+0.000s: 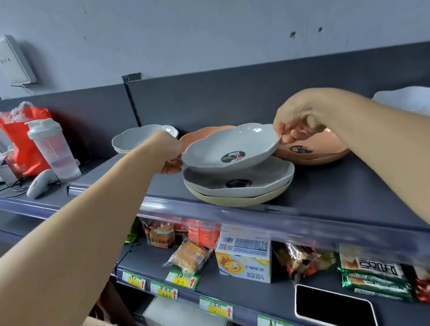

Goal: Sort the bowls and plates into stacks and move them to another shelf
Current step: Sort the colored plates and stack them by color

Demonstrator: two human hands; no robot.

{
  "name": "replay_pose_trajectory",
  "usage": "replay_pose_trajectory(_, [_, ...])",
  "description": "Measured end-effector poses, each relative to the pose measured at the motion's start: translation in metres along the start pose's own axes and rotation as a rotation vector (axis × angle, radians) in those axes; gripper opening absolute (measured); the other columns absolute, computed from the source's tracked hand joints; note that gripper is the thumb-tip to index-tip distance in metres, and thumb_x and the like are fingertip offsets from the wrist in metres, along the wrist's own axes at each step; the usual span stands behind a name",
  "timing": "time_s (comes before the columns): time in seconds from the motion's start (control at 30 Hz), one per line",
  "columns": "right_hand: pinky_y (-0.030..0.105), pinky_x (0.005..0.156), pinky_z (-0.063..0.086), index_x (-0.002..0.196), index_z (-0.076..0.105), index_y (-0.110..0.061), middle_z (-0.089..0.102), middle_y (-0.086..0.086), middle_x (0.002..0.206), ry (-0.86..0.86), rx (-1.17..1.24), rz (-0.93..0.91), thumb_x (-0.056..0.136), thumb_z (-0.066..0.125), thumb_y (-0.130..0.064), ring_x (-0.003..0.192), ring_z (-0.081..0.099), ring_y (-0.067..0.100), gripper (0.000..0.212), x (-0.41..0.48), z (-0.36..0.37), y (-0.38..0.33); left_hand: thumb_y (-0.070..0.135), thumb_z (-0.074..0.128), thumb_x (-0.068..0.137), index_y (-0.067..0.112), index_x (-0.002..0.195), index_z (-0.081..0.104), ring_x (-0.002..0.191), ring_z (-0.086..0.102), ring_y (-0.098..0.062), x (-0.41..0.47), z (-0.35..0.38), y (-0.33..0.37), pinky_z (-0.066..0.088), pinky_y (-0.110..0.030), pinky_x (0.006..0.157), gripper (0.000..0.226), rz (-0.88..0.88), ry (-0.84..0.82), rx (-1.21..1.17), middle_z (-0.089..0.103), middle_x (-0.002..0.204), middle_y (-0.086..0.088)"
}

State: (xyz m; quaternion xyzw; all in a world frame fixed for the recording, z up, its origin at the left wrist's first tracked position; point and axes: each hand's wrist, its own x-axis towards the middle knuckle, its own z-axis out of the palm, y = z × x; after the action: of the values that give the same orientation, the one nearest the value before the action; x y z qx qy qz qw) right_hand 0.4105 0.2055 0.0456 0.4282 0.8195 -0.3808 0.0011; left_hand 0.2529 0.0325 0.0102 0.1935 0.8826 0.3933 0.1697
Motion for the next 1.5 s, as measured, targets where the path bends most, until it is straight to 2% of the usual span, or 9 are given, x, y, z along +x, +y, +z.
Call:
replay_pose_trajectory(0.23, [0.006,0.028,0.032,0.076,0.051,-0.003,0.052,0.007,0.030,-0.022,-0.010,-0.002,0.090,0.046,0.002,0.021,0.047,0.009,0.015,-0.009,0.002,0.020,0.009,0.061,0.087,0.000,0.104,0.056,0.053,0.049,-0.017,-0.016,0.006,-0.003,0.049,-0.027,0.054,0.020,0.002,-0.012,0.100,0.047,0.066,-0.008])
replay_pose_trajectory(0.4, [0.005,0.028,0.028,0.077,0.052,-0.006,0.053,0.003,0.032,-0.042,-0.126,0.008,0.090,0.049,-0.004,0.020,0.046,0.007,0.014,-0.010,0.007,0.025,0.005,0.064,0.085,0.004,0.076,0.052,0.055,0.049,-0.018,-0.026,0.009,-0.005,0.047,-0.027,0.055,0.015,-0.031,-0.008,0.128,0.049,0.066,-0.009])
replay_pose_trajectory(0.63, [0.008,0.033,0.024,0.069,0.048,-0.008,0.045,0.003,0.056,0.024,-0.220,-0.019,0.095,0.051,-0.019,0.023,0.033,0.008,0.029,0.008,0.008,0.027,-0.005,0.066,0.080,0.002,0.068,0.051,0.050,0.049,-0.018,-0.030,0.015,-0.008,0.046,-0.025,0.048,0.020,-0.080,0.094,0.174,0.052,0.061,-0.011])
replay_pose_trajectory(0.9, [0.018,0.044,0.032,0.072,0.053,-0.007,0.052,0.007,0.060,0.008,-0.234,-0.041,0.091,0.057,-0.013,0.036,0.044,0.011,0.021,0.018,0.007,0.028,-0.011,0.061,0.076,-0.002,0.077,0.054,0.054,0.052,-0.024,-0.025,0.018,-0.007,0.055,-0.038,0.076,0.011,-0.069,0.208,0.135,0.052,0.061,-0.016])
replay_pose_trajectory(1.03, [0.019,0.045,0.032,0.071,0.048,-0.009,0.048,0.003,0.033,-0.071,-0.350,0.003,0.098,0.048,-0.018,0.036,0.042,0.013,0.029,0.019,0.011,0.025,-0.007,0.066,0.078,-0.001,0.080,0.053,0.055,0.053,-0.022,-0.027,0.018,-0.006,0.053,-0.033,0.059,0.014,-0.080,0.189,0.155,0.054,0.065,-0.015])
replay_pose_trajectory(1.1, [0.020,0.050,0.028,0.069,0.042,-0.010,0.042,0.002,0.029,-0.074,-0.411,0.003,0.099,0.047,-0.021,0.033,0.035,0.012,0.032,0.017,0.013,0.024,-0.007,0.069,0.076,-0.001,0.079,0.053,0.058,0.055,-0.024,-0.026,0.020,-0.005,0.057,-0.036,0.067,0.017,-0.071,0.199,0.171,0.053,0.065,-0.015])
replay_pose_trajectory(1.23, [0.018,0.045,0.027,0.071,0.045,-0.013,0.045,0.005,0.053,-0.016,-0.414,-0.063,0.098,0.048,-0.018,0.041,0.034,0.012,0.028,0.019,0.012,0.023,-0.012,0.067,0.072,0.000,0.065,0.049,0.054,0.052,-0.024,-0.023,0.020,-0.005,0.056,-0.040,0.076,0.023,-0.048,0.261,0.202,0.050,0.060,-0.013])
replay_pose_trajectory(1.33, [0.020,0.042,0.032,0.074,0.057,-0.010,0.052,0.005,0.056,0.095,-0.340,-0.087,0.090,0.055,-0.017,0.042,0.041,0.013,0.018,0.027,0.006,0.023,-0.010,0.066,0.073,0.000,0.064,0.048,0.052,0.053,-0.024,-0.021,0.020,-0.002,0.055,-0.036,0.065,0.022,-0.041,0.298,0.229,0.051,0.060,-0.013])
replay_pose_trajectory(1.5, [0.022,0.043,0.037,0.073,0.060,-0.004,0.059,0.008,0.059,0.174,-0.170,-0.130,0.088,0.065,-0.026,0.045,0.049,0.015,0.028,0.036,-0.004,0.026,-0.008,0.060,0.077,0.000,0.068,0.046,0.063,0.062,-0.030,-0.021,0.017,0.009,0.058,-0.043,0.080,0.018,-0.032,0.324,0.213,0.053,0.066,-0.015])
